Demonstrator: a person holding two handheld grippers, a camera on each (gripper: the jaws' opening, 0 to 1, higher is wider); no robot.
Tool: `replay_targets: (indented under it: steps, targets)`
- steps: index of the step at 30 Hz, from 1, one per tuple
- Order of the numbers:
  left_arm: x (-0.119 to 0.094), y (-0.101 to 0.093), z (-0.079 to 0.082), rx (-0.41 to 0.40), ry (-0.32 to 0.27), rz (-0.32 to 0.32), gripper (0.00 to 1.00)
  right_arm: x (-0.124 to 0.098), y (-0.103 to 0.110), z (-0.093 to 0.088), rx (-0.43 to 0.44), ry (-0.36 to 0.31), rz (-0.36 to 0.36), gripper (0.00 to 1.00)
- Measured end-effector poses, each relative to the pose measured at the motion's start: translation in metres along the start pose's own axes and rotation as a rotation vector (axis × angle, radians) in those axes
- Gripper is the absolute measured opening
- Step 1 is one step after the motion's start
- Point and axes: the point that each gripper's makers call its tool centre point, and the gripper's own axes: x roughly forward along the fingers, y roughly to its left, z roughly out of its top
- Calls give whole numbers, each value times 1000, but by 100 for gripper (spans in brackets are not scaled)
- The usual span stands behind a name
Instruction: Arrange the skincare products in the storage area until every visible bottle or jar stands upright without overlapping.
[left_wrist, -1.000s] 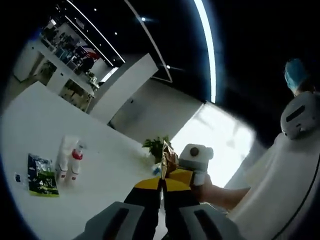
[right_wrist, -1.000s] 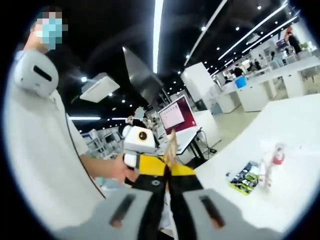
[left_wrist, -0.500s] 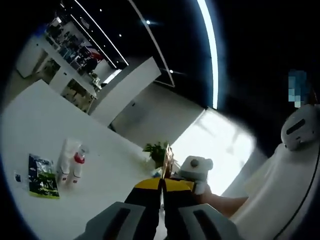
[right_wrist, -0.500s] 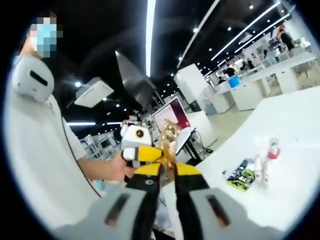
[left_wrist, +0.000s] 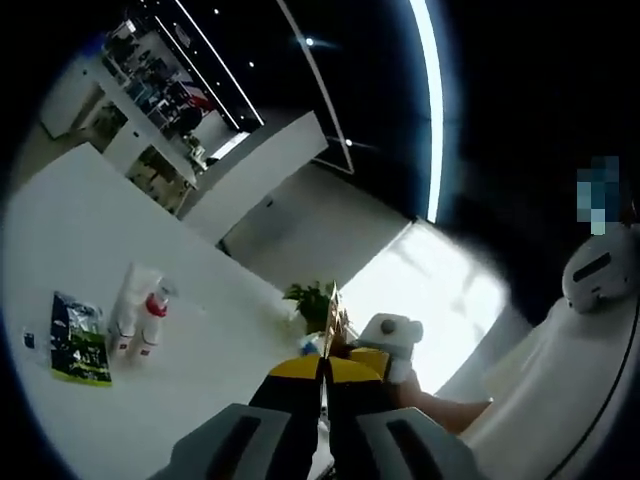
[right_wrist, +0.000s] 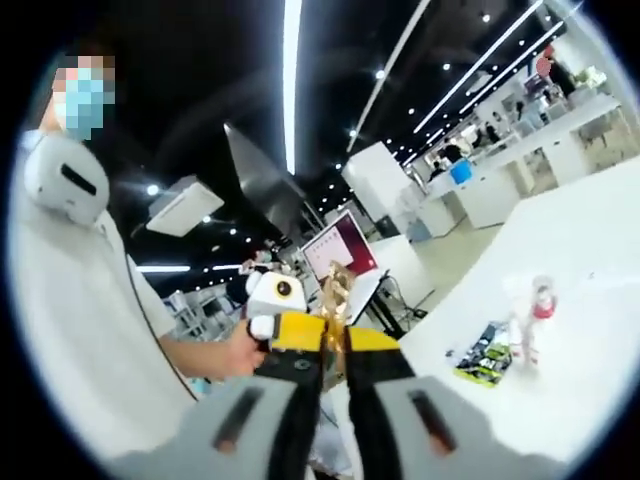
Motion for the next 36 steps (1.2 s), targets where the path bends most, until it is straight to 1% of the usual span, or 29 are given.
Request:
replay_targets:
  steps: [2,5,6,7,8,10,13,15,17,20,22,23,24,25,26,27,30,31,32,33,34,36]
  targets:
    - [0,3,-4,-12,5,17,1,-1,2,-1,17,3,9,3]
    - [1,5,-6,-11,1,29,2,0,1,-4,16,13,3,3]
    - [1,7,-7,-4,-3,34,3,-1,0,-4,38,10,8,3]
    - [0,6,-7,-1,-11,26,4,-1,0,-4,59,6,14,2]
    - [-2,8,-2,-14,-40,38,5,-3,0,-2,66,1,23,2]
    - [-3,8,2,-20,-56,34,11,-3,1,-3,67,12,28,2]
    - [-3,8,5,-25,-61,34,10,-1,3,-11,82,51,46,2]
    - [-3,7,5,-20,-61,32,2,0,3,-12,81,57,43,2]
    - [-4,8,4,0,-54,40,2,0,3,-14,79,63,42,2]
    - [-6,10,3,0,-52,51,1,1,3,-17,78,68,41,3]
    - [-7,12,1,-6,-46,60,1,2,0,-21,43,87,22,4]
    - [-7,13,1,-9,-44,64,0,2,-2,-23,25,96,13,6]
    - [-9,17,0,-3,-42,82,0,3,-2,-26,16,104,4,10]
    - [-10,18,1,-6,-46,84,0,4,-2,-27,15,104,-1,14]
    - [-11,18,2,-9,-50,86,0,5,-2,-28,14,105,-6,16]
    - [-13,21,4,-7,-58,99,0,5,-2,-30,11,114,-7,16]
    - [-17,26,6,-11,-63,110,0,4,-3,-32,7,121,-13,16]
    - [-22,34,10,-16,-76,136,0,3,-3,-32,4,122,-18,16]
    - [-24,37,12,-19,-80,147,0,2,-5,-33,1,122,-28,17]
    - [-26,40,14,-21,-86,155,0,1,-5,-33,0,121,-32,19]
    - [-30,48,19,-28,-94,172,0,0,-6,-32,-8,117,-42,21]
    - [-34,56,25,-24,-101,192,0,-5,-11,-29,-53,116,-87,27]
